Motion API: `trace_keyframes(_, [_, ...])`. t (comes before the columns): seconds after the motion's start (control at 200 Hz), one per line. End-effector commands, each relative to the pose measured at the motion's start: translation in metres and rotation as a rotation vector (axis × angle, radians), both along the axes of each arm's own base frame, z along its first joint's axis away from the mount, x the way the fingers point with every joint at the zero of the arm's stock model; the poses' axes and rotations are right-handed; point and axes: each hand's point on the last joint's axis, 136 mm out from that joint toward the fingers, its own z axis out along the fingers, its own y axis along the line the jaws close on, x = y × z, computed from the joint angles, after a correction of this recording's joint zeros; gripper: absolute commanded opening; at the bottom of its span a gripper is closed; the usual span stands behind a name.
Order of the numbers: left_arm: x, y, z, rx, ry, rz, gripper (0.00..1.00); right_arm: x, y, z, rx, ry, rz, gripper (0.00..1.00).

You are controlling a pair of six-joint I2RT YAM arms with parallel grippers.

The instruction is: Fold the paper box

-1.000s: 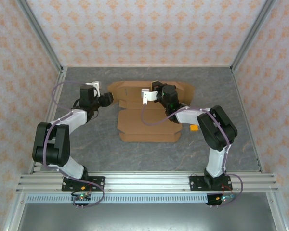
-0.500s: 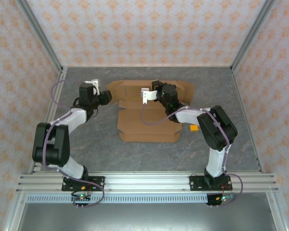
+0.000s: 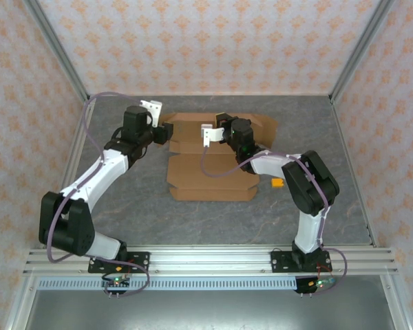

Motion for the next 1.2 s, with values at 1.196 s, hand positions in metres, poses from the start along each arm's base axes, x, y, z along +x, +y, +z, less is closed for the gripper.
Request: trace_keyframes(1.196, [0.054,-0.005,-0.012,0.079,0.077,-0.037,0.41,0.004,0.007,0.028,0.027,-0.026,-0.005,0.00])
